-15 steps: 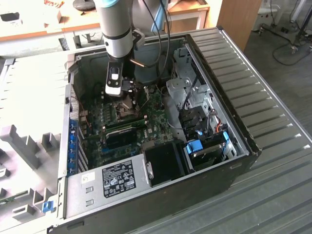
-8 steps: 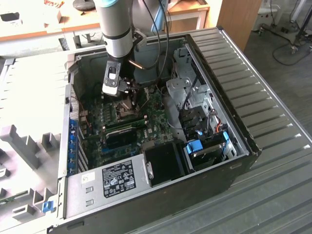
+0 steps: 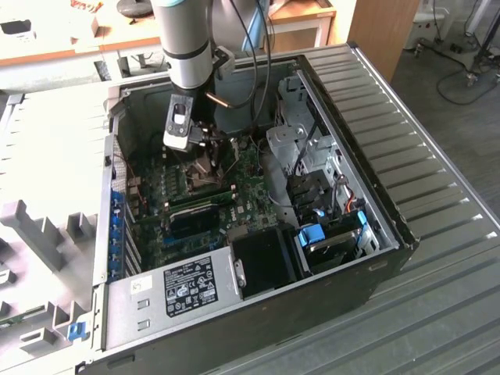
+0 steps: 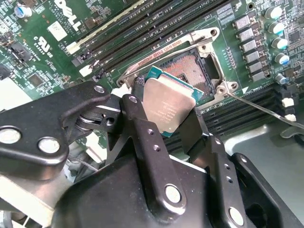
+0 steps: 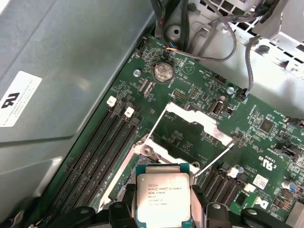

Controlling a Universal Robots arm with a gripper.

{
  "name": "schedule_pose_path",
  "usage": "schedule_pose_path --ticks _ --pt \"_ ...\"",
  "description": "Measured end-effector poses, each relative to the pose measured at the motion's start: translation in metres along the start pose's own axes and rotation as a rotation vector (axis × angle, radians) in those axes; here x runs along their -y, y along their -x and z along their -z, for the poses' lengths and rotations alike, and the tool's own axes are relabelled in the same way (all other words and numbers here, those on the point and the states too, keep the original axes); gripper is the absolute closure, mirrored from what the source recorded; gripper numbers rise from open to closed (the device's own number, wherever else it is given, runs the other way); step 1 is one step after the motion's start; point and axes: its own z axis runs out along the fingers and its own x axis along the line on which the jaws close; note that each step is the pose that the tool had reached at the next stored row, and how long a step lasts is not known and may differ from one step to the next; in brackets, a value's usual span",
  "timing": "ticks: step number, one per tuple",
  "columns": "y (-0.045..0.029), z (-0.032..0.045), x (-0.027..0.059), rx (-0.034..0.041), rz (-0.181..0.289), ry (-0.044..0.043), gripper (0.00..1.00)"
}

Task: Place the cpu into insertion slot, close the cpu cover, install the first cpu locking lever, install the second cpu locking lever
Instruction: 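Place the cpu into insertion slot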

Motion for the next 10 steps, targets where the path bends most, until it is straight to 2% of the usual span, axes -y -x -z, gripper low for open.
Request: schedule_pose_path --ticks 5,10 --pt "0.0001 0.0063 -0.0005 0.0006 0.0 -0.0003 0.46" --pt "0.0001 0.0072 -0.0006 0.0005 0.0 -0.0001 0.46"
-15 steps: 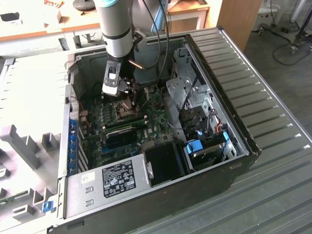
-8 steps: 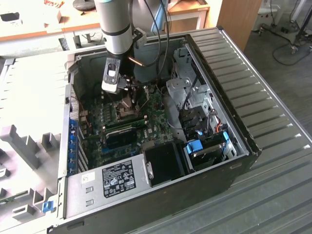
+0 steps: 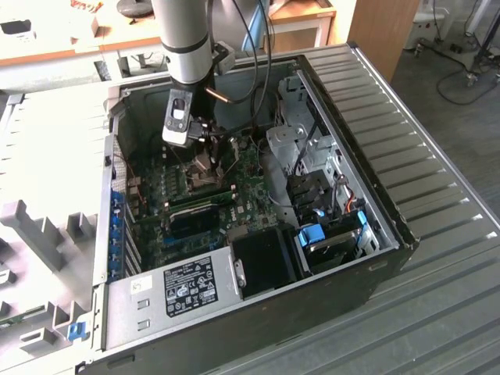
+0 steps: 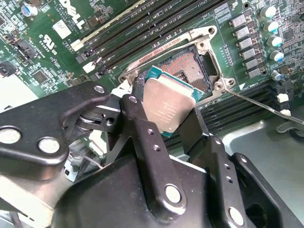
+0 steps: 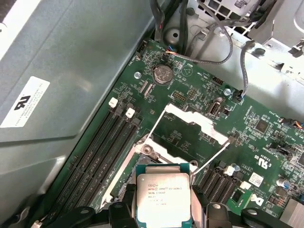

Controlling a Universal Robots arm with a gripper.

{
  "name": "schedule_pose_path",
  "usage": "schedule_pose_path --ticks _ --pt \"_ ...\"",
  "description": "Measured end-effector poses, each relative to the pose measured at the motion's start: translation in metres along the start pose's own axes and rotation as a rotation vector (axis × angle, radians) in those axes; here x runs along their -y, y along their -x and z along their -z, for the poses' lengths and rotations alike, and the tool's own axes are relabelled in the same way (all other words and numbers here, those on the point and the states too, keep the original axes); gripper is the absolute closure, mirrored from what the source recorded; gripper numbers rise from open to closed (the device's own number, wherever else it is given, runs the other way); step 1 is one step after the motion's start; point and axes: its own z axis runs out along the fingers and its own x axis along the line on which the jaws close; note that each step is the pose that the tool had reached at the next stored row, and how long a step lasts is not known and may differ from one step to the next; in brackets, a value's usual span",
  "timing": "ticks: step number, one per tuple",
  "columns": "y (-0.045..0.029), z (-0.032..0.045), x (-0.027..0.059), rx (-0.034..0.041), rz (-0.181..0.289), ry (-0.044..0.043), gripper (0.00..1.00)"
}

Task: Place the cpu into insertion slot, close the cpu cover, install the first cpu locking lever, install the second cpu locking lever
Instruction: 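Place the cpu into insertion slot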

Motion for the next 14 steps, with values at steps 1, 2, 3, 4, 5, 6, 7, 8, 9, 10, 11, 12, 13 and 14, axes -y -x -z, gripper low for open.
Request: schedule_pose_path --ticks 1,2,3,4,5,6,7,8,9,10,11,12,13,14 --pt "0.0 0.0001 0.0 0.0001 0.0 -0.0002 0.46" --pt "0.0 0.0001 0.0 0.0001 0.0 -0.0002 0.46" --pt "0.0 0.0001 0.0 0.0001 -0.001 -0.0002 0.46" --pt "0.0 0.0002 0.0 0.0008 -0.007 -0.0003 0.46" --pt "0.0 0.0002 0.0 0.0019 -0.021 -0.0005 0.46" --pt "0.0 0.0002 0.0 0.0033 -0.039 -0.0007 0.46" --pt "0.0 0.0002 0.0 0.0048 -0.057 -0.0009 0.46" --pt "0.0 0.0001 0.0 0.0063 -0.075 -0.0011 0.46" --pt "0.0 0.0001 0.0 0.0077 -0.093 -0.0013 0.46" --pt "0.0 0.0001 0.0 0.0093 -0.112 -0.0015 0.46" --pt "0.0 0.0001 0.0 0.0108 -0.13 -0.0017 0.46" --pt "0.0 0.0001 0.0 0.0123 -0.148 -0.0019 0.46" --pt "0.0 0.0001 0.0 0.0138 -0.166 -0.0021 0.46" --pt "0.0 0.0 0.0 0.0152 -0.184 -0.0022 0.46"
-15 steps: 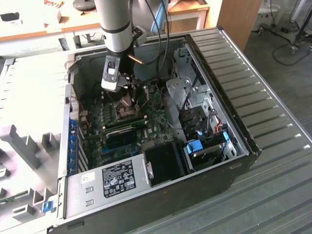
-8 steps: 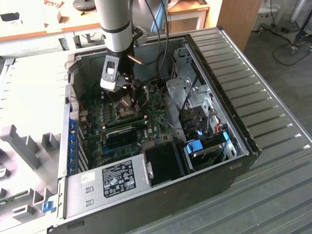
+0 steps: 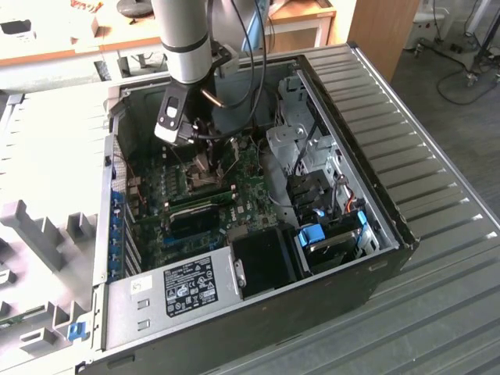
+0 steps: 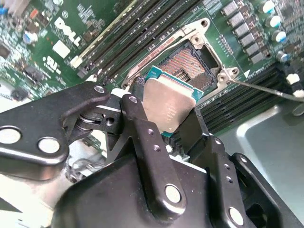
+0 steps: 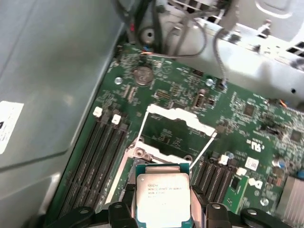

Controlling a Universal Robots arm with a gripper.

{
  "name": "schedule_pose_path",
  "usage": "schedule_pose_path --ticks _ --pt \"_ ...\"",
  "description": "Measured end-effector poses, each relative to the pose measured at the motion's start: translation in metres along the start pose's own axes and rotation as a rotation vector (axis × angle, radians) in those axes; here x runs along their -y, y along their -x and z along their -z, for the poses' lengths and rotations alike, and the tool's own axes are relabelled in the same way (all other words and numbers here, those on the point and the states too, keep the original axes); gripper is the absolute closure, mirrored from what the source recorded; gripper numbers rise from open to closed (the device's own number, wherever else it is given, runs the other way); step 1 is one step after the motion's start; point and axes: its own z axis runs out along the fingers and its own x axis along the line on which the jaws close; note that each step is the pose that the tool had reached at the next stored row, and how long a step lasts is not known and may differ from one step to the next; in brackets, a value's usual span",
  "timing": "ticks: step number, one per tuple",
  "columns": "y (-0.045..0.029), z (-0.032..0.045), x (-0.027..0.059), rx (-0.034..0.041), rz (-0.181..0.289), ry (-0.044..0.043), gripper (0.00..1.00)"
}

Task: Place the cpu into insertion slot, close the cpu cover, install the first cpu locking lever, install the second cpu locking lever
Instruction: 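Place the cpu into insertion slot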

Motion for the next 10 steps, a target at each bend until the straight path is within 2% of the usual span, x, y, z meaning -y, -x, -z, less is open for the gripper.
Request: schedule_pose_path --ticks 3,8,10 --pt "0.0 0.0 0.0 0.0042 -0.052 -0.0007 0.46" --pt "0.0 0.0 0.0 0.0044 -0.054 -0.0006 0.46" --pt "-0.0001 -0.0003 -0.0001 0.0058 -0.072 -0.0007 0.46"
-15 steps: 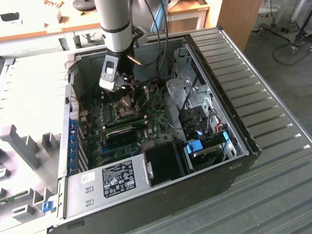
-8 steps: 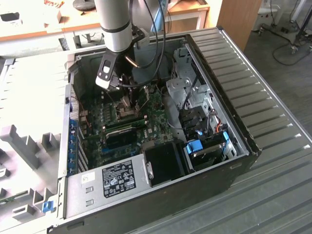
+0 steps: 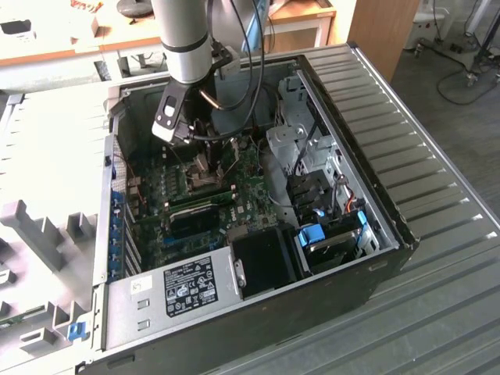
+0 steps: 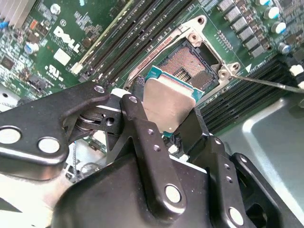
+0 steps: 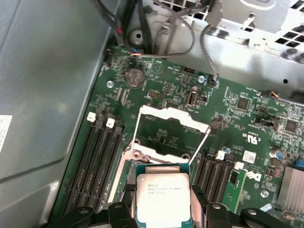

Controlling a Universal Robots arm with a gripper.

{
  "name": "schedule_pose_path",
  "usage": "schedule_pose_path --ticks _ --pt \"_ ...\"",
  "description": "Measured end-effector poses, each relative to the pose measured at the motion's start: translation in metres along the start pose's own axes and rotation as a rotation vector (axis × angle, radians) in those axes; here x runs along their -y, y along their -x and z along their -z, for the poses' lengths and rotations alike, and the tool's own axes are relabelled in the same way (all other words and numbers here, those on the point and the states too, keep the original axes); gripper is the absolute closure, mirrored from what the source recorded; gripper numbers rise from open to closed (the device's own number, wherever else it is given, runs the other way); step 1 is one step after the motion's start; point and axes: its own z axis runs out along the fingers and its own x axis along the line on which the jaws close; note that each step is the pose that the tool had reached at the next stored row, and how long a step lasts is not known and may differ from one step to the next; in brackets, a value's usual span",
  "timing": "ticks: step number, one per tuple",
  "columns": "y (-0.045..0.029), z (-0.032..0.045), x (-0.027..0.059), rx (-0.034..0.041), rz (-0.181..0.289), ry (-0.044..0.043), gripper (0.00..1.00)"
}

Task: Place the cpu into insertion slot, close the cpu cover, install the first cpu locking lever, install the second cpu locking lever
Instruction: 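Place the cpu into insertion slot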

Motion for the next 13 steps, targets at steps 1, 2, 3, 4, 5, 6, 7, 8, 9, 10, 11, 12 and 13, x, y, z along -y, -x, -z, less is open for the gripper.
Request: schedule_pose_path --ticks 1,2,3,4,5,6,7,8,9,10,11,12,13 --pt "0.0 -0.0001 0.0 0.0016 -0.019 -0.0004 0.46" --pt "0.0001 -0.0001 0.0001 0.0033 -0.037 -0.0007 0.46" --pt "0.0001 -0.0003 0.0001 0.0046 -0.055 -0.0008 0.46" --pt "0.0001 -0.0005 0.0001 0.0061 -0.072 -0.001 0.46" --pt "0.0001 -0.0007 0.0001 0.0076 -0.091 -0.0012 0.46" --pt "0.0001 -0.0007 0.0001 0.009 -0.108 -0.0014 0.46" --pt "0.0001 -0.0007 0.0001 0.0095 -0.115 -0.0016 0.46" --pt "0.0001 -0.0007 0.0001 0.0096 -0.115 -0.0015 0.46" --pt "0.0001 -0.0008 0.0001 0.0096 -0.117 -0.0015 0.46" --pt "0.0001 -0.0008 0.0001 0.0096 -0.117 -0.0015 0.46" --pt "0.0001 -0.0008 0.0001 0.0096 -0.117 -0.0015 0.46" --pt "0.0001 -0.0007 0.0001 0.0097 -0.117 -0.0015 0.46" --pt "0.0001 -0.0008 0.0001 0.0097 -0.117 -0.0015 0.46"
